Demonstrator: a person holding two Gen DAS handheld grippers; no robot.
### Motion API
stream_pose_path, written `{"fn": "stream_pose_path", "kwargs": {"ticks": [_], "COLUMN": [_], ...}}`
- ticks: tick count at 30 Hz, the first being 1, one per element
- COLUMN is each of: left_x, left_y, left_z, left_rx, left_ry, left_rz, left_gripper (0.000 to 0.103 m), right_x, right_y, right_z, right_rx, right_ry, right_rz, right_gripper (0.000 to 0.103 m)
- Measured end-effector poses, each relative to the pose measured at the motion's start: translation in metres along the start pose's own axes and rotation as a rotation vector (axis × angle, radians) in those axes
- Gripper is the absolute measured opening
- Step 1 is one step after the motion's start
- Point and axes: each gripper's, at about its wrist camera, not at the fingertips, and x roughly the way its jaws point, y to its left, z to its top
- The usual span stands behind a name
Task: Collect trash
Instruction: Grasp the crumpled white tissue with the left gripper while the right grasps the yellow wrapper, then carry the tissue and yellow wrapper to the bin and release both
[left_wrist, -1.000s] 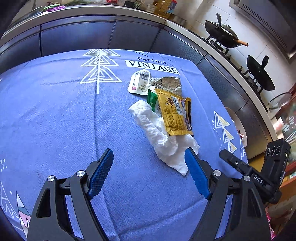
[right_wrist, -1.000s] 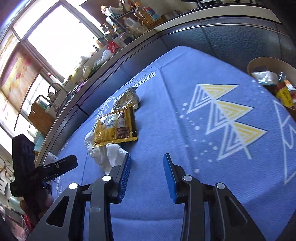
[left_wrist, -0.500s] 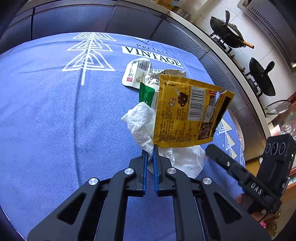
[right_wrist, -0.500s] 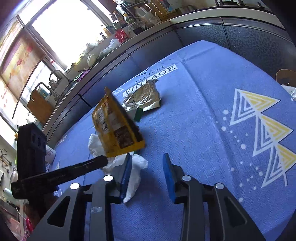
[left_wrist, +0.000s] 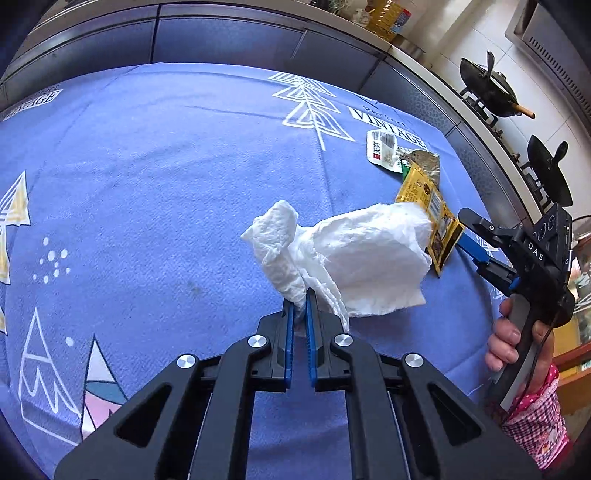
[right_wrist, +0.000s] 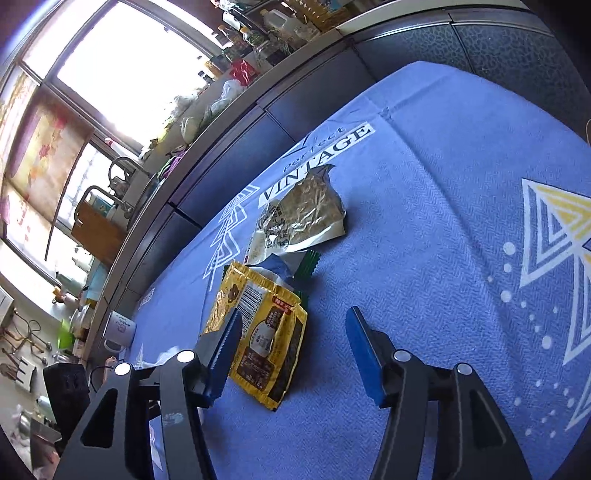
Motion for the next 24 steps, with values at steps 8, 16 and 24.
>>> {"fn": "stream_pose_path", "kwargs": {"ticks": [8,16,24], "left_x": [0.007,-0.023,-0.038], "left_y": [-0.005,-0.042,-0.122], "left_z": [0.008,0.005,0.022], "left_rx": [-0.012,0.062,0.212], "left_ry": [-0.011,-0.064,-0.106], "left_rz": [-0.022,-0.127,-0.197], "left_gripper": [0.005,0.004,0.005], "right_x": [0.007,-0.06,-0.141], "right_y": [0.023,0.022,-0.016], "right_z": [-0.019,-0.037,-0.019], "right_rx": [-0.072,-0.067,-0.043], "right_ry": [0.068,-0.016,-0.209], "right_rz": [0.018,0.088,0.008], "right_gripper": [0.001,0.001,0.001]}}
